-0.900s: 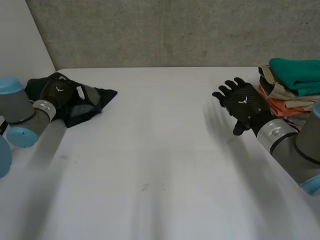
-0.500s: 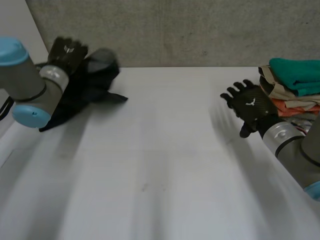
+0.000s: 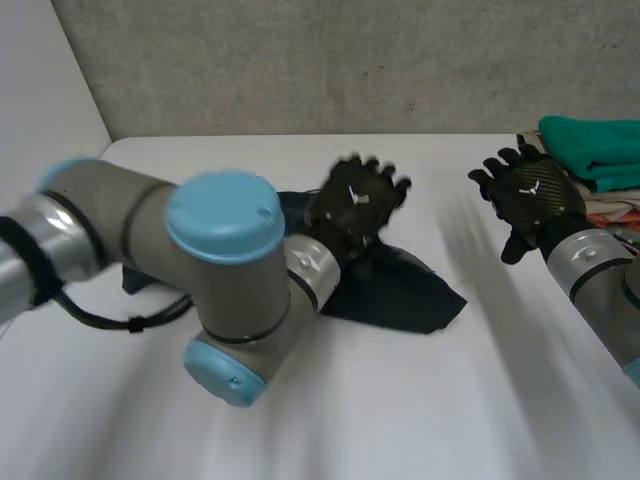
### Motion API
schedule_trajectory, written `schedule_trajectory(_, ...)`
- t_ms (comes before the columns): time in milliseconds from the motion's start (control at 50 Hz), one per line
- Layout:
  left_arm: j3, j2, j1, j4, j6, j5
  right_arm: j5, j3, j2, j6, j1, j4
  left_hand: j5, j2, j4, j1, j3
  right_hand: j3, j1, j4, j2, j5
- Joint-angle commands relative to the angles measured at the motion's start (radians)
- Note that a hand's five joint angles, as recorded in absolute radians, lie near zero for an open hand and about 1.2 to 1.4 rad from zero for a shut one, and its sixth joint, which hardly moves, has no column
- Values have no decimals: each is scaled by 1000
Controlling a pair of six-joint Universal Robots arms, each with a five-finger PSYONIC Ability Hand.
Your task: Fold the laundry.
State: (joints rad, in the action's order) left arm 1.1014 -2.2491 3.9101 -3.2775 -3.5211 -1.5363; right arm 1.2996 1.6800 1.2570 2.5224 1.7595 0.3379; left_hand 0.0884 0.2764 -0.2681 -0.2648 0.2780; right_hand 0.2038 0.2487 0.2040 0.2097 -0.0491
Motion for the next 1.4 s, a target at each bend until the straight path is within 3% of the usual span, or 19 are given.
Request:
schedule_trajectory(20,96,242,86,4,2,-13,26,-25,2,71,11,-83,-44,-57,49,45,-59,-29,-74,-29,-35,49)
schedule_trajectory(100,193,359,205,1,7,-5,56,-77,5,215,24,-201,-46,-60,52,48,-62,-29,-74,-29,-35,49)
schedule_trajectory(260,282,346,517,22,5,27,55,-247,-19,413,172,-405,-44,-57,49,45,-59,-29,-74,-29,-35,49)
schedule_trajectory(460,275,134,658,59,1,168,70,-558,-312,398,385,-350,33,19,-28,-31,18,-29,-74,-29,-35,49)
schedule_trajectory(540,265,89,670,85,-1,174,82,-658,-445,320,420,-303,118,104,-112,-116,102,-29,-74,-29,-35,49)
schedule_trajectory(620,241,33,673,87,-1,165,148,-729,-539,213,426,-292,460,447,-455,-459,445,42,-3,42,36,-22)
schedule_trajectory(640,223,14,673,87,-1,163,177,-738,-554,172,428,-290,732,718,-727,-730,717,220,175,220,214,-200)
schedule_trajectory(700,198,5,666,87,-1,162,204,-740,-556,118,426,-287,1132,1118,-1127,-1130,1117,711,666,711,705,-691)
schedule_trajectory(760,195,20,652,78,8,166,214,-706,-525,70,425,-293,1133,1120,-1128,-1131,1118,1190,1146,1190,1185,-1171)
schedule_trajectory(820,196,55,631,76,16,171,201,-602,-428,43,420,-298,1133,1120,-1128,-1131,1118,1192,1148,1192,1187,-1173)
schedule_trajectory(1000,323,221,488,87,16,171,176,-290,-98,-66,298,-351,1133,1120,-1128,-1131,1118,1192,1148,1192,1187,-1173)
schedule_trajectory(1120,472,341,417,78,13,174,148,-136,51,-237,242,-577,1133,1120,-1128,-1131,1118,1192,1148,1192,1187,-1173)
schedule_trajectory(1180,547,405,391,68,1,170,139,-45,104,-336,197,-703,964,951,-959,-962,949,1192,1148,1192,1187,-1173)
schedule_trajectory(1200,572,422,385,65,1,170,142,-24,108,-362,184,-735,728,715,-723,-726,713,1080,1035,1080,1074,-1060)
schedule_trajectory(1240,594,431,382,56,-1,166,139,-19,110,-367,180,-734,460,446,-454,-458,444,562,517,562,557,-543)
schedule_trajectory(1260,598,433,382,52,-1,165,138,-28,110,-360,181,-711,397,384,-392,-396,382,-29,-74,-29,-35,49)
schedule_trajectory(1400,603,439,393,44,5,114,141,-141,127,-240,183,-602,297,284,-292,-295,282,-29,-74,-29,-35,49)
